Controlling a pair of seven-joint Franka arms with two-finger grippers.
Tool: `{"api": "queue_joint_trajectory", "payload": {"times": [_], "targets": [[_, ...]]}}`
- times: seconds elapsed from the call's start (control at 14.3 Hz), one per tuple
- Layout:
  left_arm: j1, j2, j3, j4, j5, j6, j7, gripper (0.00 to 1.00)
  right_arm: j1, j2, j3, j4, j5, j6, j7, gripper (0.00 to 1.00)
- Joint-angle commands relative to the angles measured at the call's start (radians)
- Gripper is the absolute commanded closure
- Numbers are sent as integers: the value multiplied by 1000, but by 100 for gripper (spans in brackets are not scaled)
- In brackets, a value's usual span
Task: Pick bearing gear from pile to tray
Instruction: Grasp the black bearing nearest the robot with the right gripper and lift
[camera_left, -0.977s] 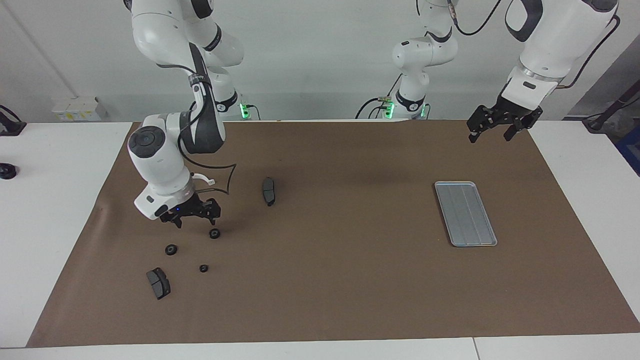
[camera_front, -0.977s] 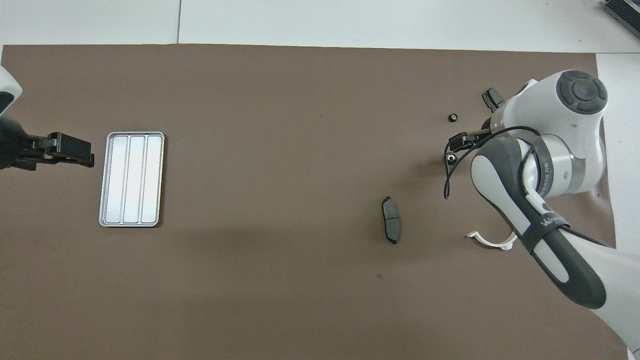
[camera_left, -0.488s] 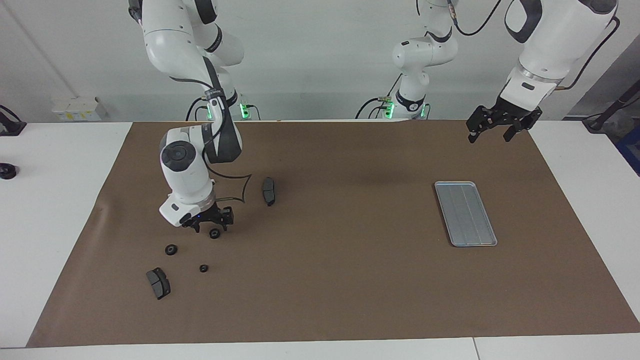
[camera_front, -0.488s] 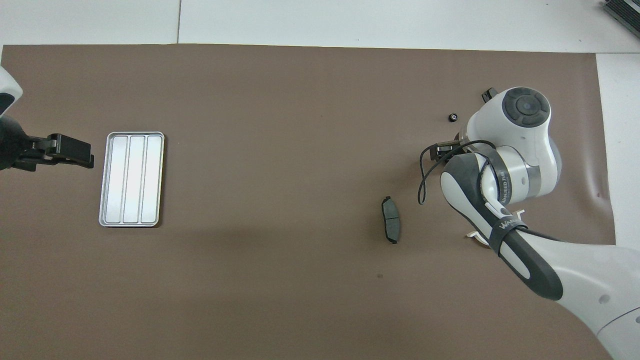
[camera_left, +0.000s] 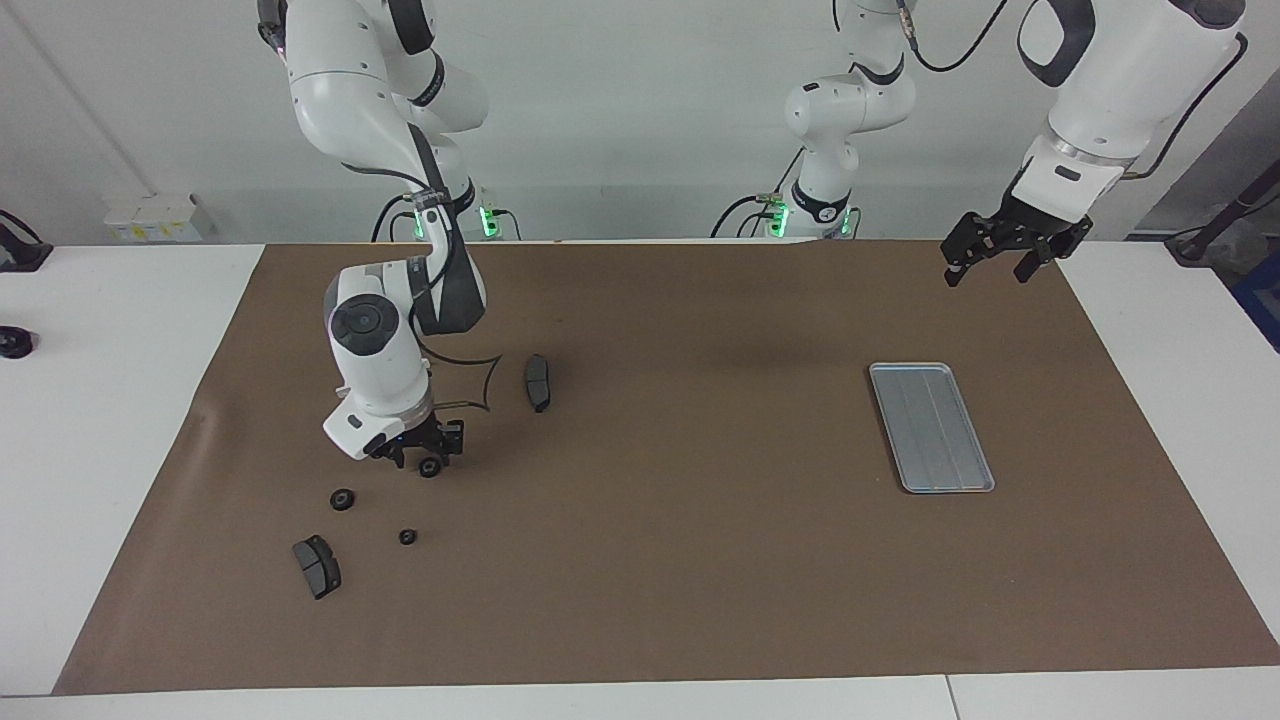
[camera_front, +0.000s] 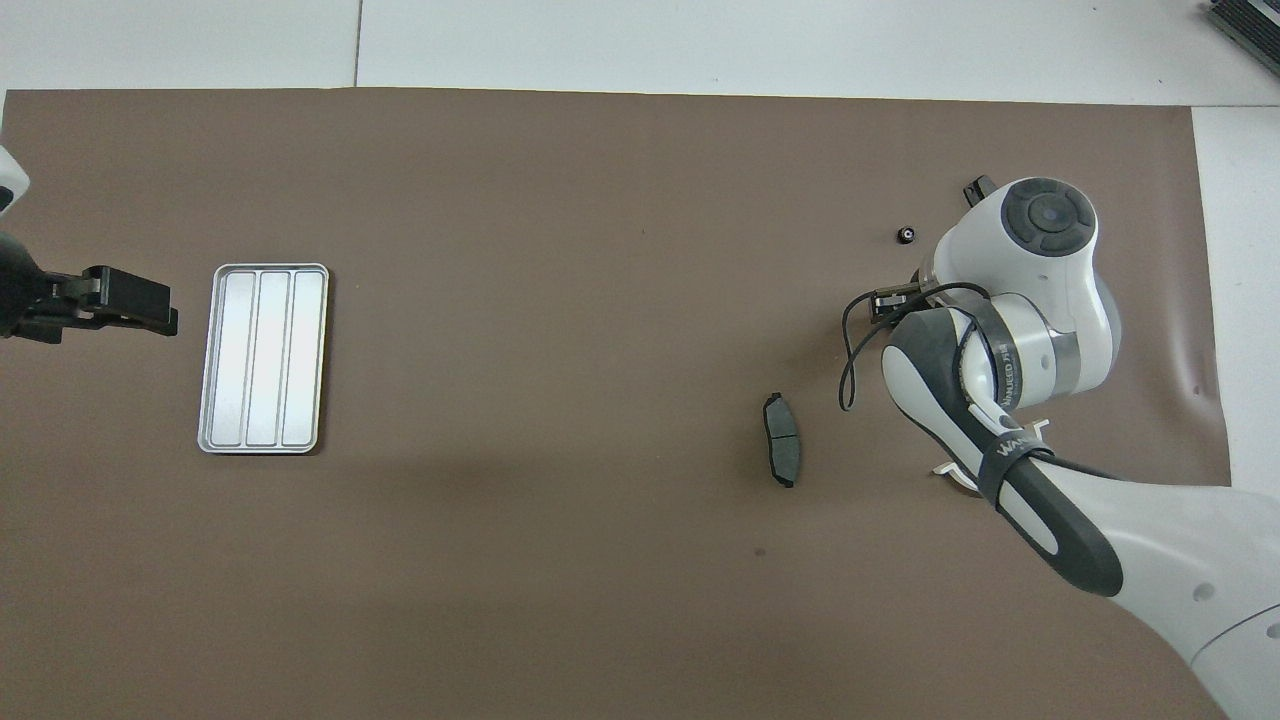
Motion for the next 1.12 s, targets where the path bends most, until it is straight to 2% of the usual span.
{"api": "queue_joint_trajectory", "payload": {"times": [0.0,0.28,0.63,1.05], "targets": [[12,-26,-5,-25,11,-6,15,0,-12,2,10,-35,-26,56,24,40],[14,-26,-5,-25,11,-6,15,0,-12,2,10,-35,-26,54,24,47],[14,-25,-5,-25,11,0,15,0,-12,2,10,-35,-26,56,24,60],[2,-26,-5,-25,13,0,16,0,-12,2,11,-29,-26,54,25,83]]}}
